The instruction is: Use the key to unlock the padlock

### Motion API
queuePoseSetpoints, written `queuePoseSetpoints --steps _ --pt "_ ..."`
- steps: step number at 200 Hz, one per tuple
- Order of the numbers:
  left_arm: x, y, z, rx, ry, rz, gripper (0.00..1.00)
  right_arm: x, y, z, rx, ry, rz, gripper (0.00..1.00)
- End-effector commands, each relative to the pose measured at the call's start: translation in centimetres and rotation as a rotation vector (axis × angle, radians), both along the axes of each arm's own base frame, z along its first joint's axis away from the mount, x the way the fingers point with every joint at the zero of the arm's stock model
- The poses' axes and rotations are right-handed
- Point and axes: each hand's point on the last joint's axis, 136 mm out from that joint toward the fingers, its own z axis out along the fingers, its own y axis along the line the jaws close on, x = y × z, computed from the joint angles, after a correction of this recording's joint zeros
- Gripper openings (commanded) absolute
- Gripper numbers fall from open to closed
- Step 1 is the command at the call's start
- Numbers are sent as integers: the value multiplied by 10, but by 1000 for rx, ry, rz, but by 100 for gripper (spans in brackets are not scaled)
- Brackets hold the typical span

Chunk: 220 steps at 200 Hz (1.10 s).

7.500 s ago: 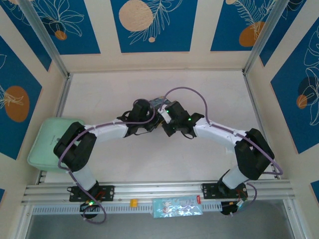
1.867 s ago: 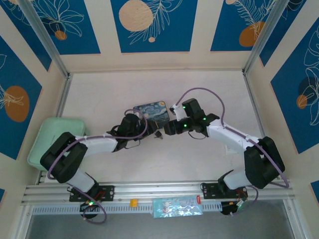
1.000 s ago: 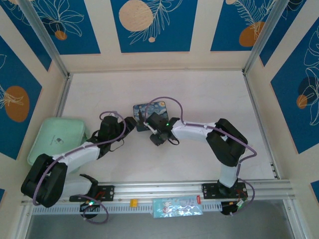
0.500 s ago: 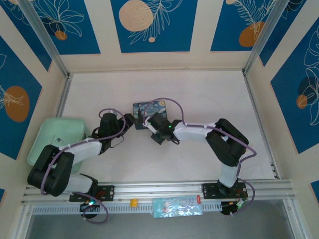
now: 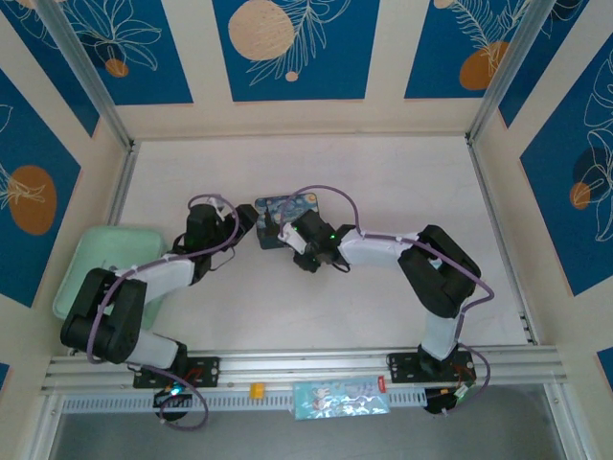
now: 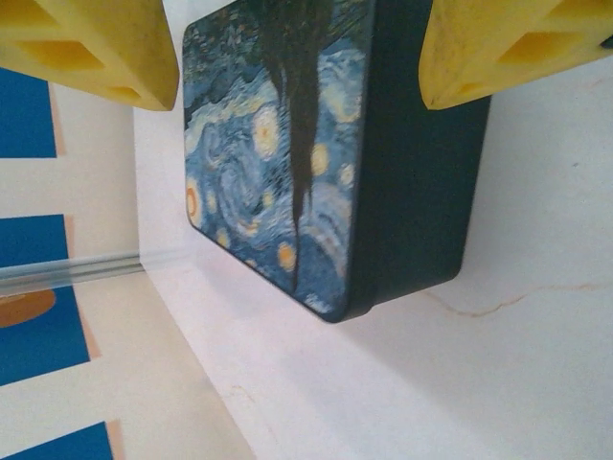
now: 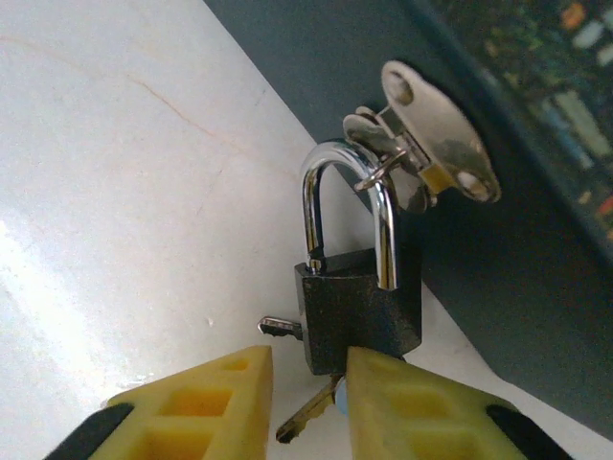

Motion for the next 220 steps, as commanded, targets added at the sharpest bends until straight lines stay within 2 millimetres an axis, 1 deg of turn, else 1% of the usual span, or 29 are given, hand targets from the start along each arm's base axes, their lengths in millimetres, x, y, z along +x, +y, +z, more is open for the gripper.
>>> queuePoseSetpoints --steps 1,7,24,71,103,112,123,161,169,188,206,220 --pt "8 -4 9 -9 -38 -36 66 -5 -2 8 30 11 14 34" --pt "9 -4 9 -13 -37 -37 66 -4 -1 8 29 6 14 36" --pt "10 -6 6 -21 -32 -43 66 0 -2 4 15 -6 4 37" --pt "16 -5 1 -21 -21 -41 66 14 3 -9 -33 -55 3 36" --pt "25 -4 -4 1 -14 -34 66 18 5 -15 -41 -70 8 36" --pt "27 -6 -7 1 -6 -40 66 19 6 -15 -41 -75 10 30" --pt "31 -8 -9 -2 -4 -45 66 19 8 -14 -34 -79 18 19" --pt "39 -15 -18 -10 11 -74 66 17 16 -4 -19 -117 84 2" --pt "40 -17 -20 -11 16 -87 65 17 17 -3 -21 -122 102 0" --pt "41 -20 -23 -13 22 -101 65 20 18 -2 -44 -137 130 0" --pt "41 -22 -24 -17 26 -114 65 22 20 -4 -80 -178 213 0" --pt "41 -24 -25 -20 29 -125 64 23 24 -3 -76 -201 254 0"
